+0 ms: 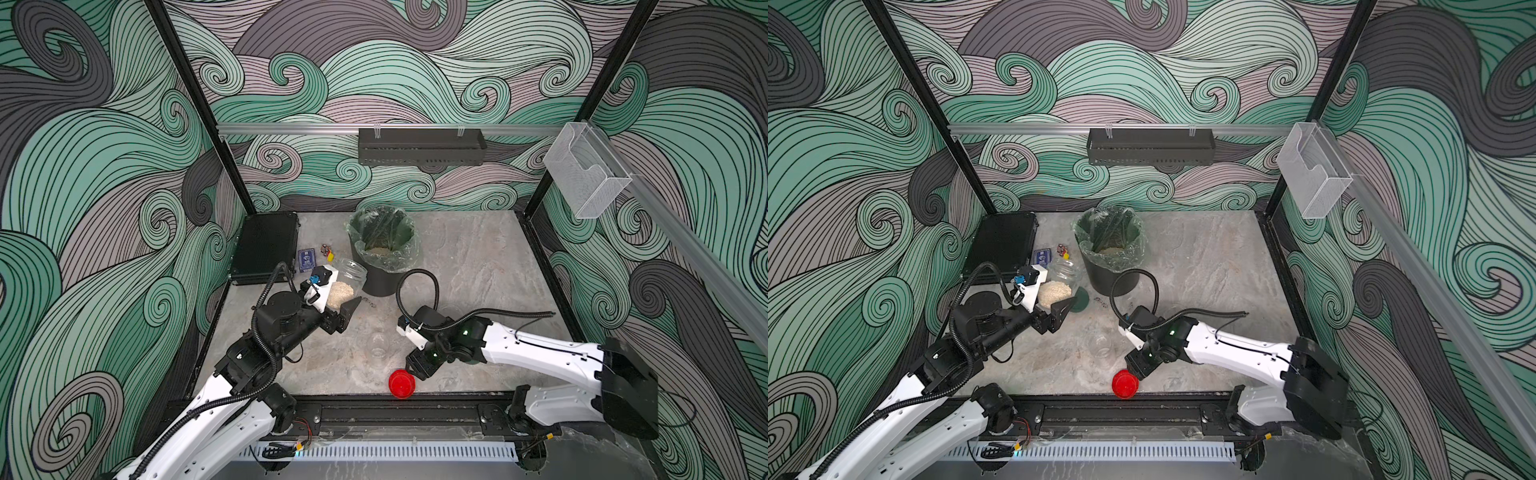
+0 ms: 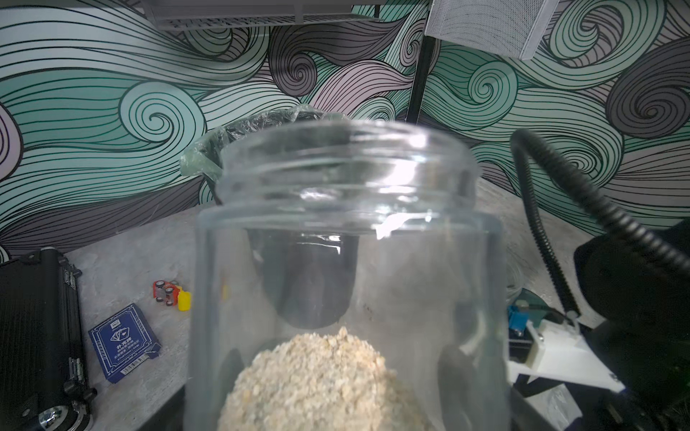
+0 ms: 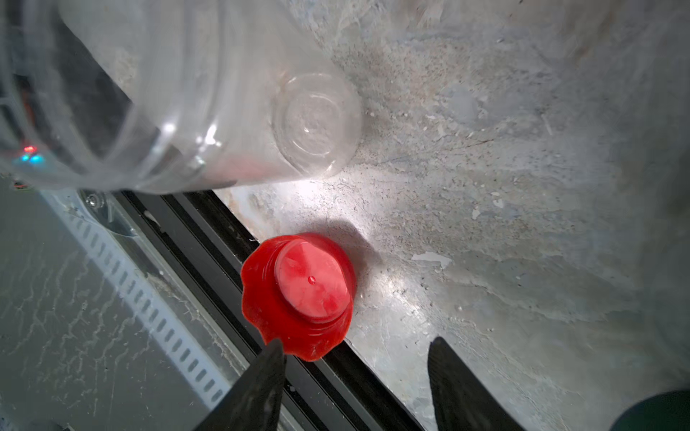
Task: Empty expired oatmeal from jars
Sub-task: Move the lid to the center of the board.
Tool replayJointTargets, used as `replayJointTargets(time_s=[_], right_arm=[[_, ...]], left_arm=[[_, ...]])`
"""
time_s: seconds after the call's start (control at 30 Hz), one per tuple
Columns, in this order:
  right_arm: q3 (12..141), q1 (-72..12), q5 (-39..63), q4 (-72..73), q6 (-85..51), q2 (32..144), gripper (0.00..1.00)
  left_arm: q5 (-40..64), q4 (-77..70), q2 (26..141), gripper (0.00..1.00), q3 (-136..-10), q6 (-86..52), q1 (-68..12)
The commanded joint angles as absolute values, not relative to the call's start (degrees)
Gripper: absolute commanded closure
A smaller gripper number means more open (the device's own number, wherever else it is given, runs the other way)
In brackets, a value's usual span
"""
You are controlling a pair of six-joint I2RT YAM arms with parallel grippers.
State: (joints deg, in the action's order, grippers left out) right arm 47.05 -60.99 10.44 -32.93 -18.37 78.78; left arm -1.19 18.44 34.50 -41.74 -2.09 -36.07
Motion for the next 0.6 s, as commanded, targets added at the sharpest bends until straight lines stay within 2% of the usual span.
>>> replayJointTargets(time_s=[0.0,0.43,0.57], right_arm=[[46.1,-61.7,9.9,-29.0,-19.5,81.4,0.38],[43.5,-61.7,9.6,-25.4,-20.0,86.1,0.39],[43.8,-61.7,8.8,-25.4,-19.9,86.2,0.46]], left_arm=[[-2.7,13.9,32.9,0.63,-43.0,-2.7,-35.9],[-2.8,14.2,32.2,0.63,-43.1,-2.3,-35.9],[-2.9,14.5,31.9,0.63,-43.4,-2.1,-35.9]])
